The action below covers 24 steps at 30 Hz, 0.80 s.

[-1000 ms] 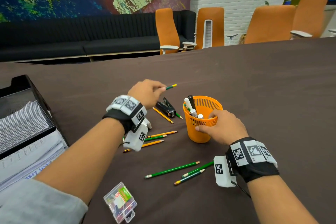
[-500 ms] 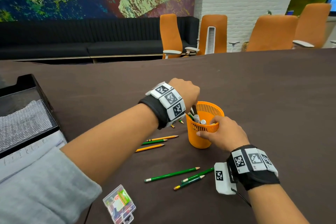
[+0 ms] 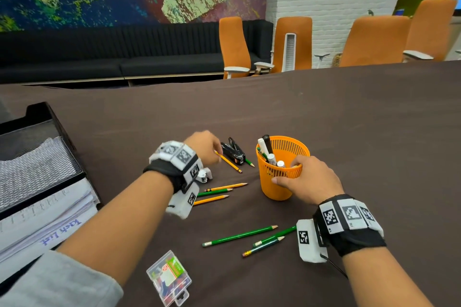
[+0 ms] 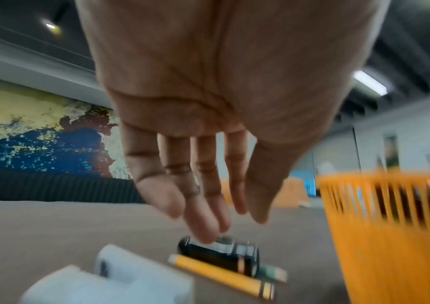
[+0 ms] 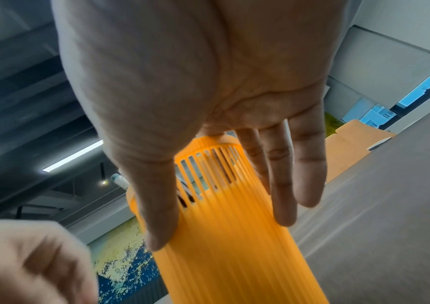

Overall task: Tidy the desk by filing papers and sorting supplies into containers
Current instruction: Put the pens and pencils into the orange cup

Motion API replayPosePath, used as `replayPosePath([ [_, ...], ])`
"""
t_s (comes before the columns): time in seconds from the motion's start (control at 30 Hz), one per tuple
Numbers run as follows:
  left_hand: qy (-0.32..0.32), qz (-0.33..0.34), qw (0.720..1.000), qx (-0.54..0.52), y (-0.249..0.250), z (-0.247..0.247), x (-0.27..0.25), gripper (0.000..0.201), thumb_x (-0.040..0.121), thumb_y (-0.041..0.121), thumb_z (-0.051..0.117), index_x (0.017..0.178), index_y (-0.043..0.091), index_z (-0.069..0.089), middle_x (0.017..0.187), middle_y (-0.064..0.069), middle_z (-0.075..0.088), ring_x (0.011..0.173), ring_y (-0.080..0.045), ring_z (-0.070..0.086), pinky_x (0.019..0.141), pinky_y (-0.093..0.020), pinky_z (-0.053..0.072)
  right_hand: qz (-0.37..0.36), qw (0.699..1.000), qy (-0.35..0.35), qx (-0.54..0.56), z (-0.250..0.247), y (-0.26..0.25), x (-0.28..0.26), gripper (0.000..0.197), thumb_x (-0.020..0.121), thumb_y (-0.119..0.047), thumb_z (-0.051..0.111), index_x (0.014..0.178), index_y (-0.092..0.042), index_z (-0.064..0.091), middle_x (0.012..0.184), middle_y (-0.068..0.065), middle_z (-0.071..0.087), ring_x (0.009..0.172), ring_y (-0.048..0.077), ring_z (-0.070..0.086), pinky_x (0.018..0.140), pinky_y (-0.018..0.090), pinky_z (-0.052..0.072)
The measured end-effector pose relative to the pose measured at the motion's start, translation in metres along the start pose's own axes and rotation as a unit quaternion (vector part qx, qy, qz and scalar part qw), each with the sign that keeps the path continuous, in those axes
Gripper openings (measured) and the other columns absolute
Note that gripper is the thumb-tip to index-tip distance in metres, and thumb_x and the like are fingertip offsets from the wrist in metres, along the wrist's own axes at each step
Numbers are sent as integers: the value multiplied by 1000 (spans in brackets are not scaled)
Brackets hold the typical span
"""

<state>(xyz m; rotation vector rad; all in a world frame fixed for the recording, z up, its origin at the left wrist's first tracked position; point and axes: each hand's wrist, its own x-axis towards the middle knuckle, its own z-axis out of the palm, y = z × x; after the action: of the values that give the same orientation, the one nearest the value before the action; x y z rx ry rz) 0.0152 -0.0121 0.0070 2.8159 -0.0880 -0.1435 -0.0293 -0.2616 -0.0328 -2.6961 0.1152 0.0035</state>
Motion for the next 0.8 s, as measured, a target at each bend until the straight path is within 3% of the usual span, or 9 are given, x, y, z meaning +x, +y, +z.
replayPosePath([
  [0.07, -69, -16, 995, 76, -15, 32, 2, 27, 87, 21, 69, 114, 24, 70, 113, 4, 70, 104, -16, 66, 92, -31, 53, -1, 1000, 1, -1, 0, -1, -1, 52, 73, -66, 71, 106, -28, 57, 106, -4, 52, 91, 17, 52, 75, 34, 47],
  [0.13, -88, -15, 985, 146, -22, 54, 6, 32, 87, 18, 64, 118, 24, 69, 117, 1, 70, 107, -21, 65, 93, -35, 54, -2, 1000, 2, -1, 0, -2, -1, 52, 73, -66, 71, 106, -28, 57, 110, -3, 54, 91, 17, 51, 75, 34, 47],
  [0.3, -80, 9, 959, 273, -22, 73, 7, 15, 88, 21, 64, 101, 14, 64, 106, -7, 66, 98, -28, 64, 68, -33, 47, 0, 1000, 1, -3, 0, -1, 0, 53, 74, -65, 70, 109, -28, 56, 115, -1, 55, 90, 17, 49, 74, 32, 44],
  [0.53, -65, -10, 962, 264, -36, 82, 7, 19, 93, 13, 52, 108, 13, 63, 109, -7, 67, 100, -27, 65, 75, -36, 53, -2, 1000, 3, -4, 2, -1, 0, 54, 74, -65, 70, 110, -28, 57, 115, -1, 55, 90, 17, 50, 74, 32, 44],
  [0.67, -80, -25, 963, 256, -38, 78, 5, 26, 93, 21, 59, 118, 15, 62, 118, -6, 62, 108, -26, 62, 85, -38, 54, -2, 1000, 3, 2, 3, 0, 2, 54, 72, -67, 71, 109, -29, 56, 113, -2, 56, 94, 18, 55, 78, 36, 51],
  [0.8, -79, -31, 958, 273, -36, 81, 3, 24, 94, 18, 57, 116, 14, 63, 116, -6, 63, 104, -26, 63, 82, -37, 54, -1, 1000, 2, 1, 2, -1, 2, 55, 72, -67, 70, 109, -29, 56, 113, -2, 55, 96, 19, 56, 79, 37, 52],
])
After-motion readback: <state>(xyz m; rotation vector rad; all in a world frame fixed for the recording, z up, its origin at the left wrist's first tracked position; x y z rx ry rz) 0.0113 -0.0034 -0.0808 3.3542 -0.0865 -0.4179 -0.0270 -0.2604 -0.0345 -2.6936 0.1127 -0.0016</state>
